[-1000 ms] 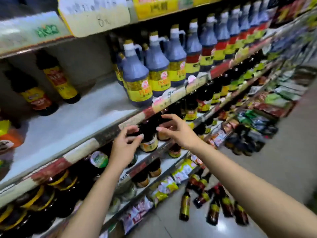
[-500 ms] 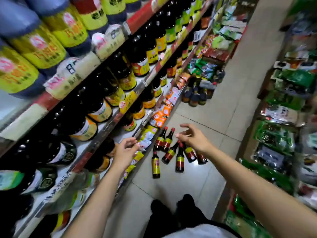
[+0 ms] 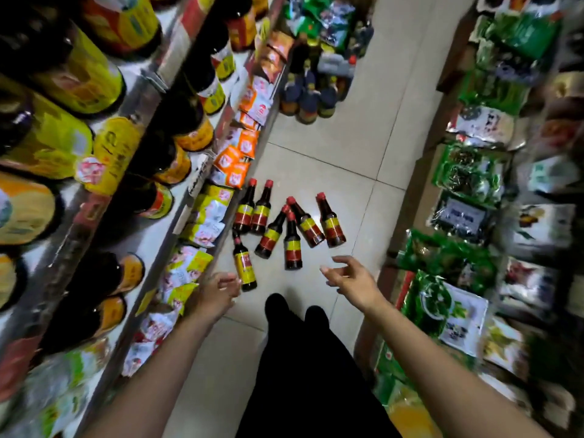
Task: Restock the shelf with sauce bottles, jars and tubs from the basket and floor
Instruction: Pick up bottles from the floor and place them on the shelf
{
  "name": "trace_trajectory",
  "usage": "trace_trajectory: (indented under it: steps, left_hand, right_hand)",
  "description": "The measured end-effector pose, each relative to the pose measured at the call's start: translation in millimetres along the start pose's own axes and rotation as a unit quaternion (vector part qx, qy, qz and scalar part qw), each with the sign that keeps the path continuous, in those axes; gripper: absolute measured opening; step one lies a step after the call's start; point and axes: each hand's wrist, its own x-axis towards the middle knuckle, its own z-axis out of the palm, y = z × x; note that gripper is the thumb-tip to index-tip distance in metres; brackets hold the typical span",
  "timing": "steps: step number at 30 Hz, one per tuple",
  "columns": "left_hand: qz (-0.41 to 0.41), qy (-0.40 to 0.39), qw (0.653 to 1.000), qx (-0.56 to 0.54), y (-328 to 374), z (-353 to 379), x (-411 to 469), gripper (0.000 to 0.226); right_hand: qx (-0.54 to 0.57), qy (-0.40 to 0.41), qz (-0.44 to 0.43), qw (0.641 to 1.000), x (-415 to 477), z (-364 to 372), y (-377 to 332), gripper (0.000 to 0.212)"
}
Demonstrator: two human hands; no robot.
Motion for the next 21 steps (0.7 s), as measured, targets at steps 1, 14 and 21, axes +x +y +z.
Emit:
trace_trajectory:
  steps: [1, 14, 21]
  left_hand:
    - [-0.009, -0.006, 1.000, 0.011, -3, 0, 11, 0.006]
    - [-0.052, 0.026, 0.988, 0.146, -96, 30, 205, 0.032]
    - [-0.057, 0.135, 0.979, 0.144, -181, 66, 314, 0.057]
  right_hand:
    - [-0.002, 0.000, 0.011, 1.000, 9, 3, 4, 0.046]
    - [-0.111, -0.028, 0.107, 0.988, 202, 57, 119, 0.049]
    - [-0.160, -0.026, 0.104, 0.981, 329, 84, 196, 0.053]
